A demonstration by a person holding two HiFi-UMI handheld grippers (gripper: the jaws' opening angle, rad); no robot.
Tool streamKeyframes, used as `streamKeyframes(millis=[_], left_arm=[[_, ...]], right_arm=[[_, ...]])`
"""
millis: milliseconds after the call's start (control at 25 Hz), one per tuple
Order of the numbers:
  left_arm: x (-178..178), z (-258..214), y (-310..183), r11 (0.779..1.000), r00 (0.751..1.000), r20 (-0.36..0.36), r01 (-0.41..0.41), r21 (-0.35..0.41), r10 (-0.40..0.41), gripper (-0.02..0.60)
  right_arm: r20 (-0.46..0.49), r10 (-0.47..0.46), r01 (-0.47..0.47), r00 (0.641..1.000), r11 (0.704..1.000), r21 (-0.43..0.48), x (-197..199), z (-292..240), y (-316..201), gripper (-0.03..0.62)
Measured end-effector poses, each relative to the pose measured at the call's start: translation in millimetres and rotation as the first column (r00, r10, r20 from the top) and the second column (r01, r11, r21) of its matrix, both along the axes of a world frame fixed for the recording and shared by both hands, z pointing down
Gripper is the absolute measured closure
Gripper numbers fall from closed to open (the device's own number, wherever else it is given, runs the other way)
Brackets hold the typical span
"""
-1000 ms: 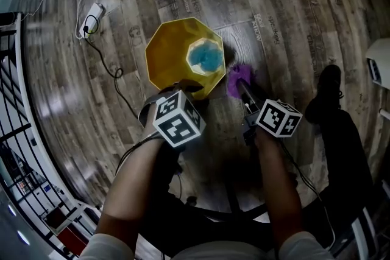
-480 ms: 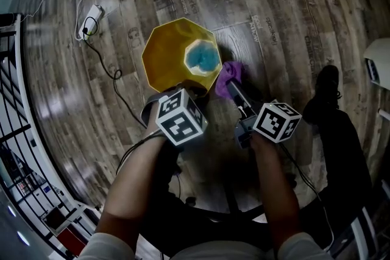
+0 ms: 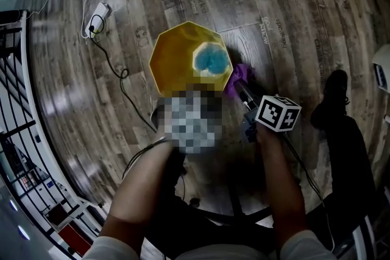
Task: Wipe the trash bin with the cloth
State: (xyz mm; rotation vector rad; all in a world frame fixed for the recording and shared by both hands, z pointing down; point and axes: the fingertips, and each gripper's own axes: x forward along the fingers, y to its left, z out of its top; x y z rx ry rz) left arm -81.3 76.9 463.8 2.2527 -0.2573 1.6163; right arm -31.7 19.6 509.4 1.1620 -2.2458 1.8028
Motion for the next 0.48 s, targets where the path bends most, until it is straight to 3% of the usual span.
streamKeyframes(millis=[480], left_arm=[[7.4, -3.0, -2.6, 1.0, 1.0, -0.027, -0.001, 0.006, 0.001, 0.545]], right_arm=[[-0.119, -0.077, 0.065, 0.99, 0.993, -0.097, -1.8, 73.5, -3.0, 0.45]])
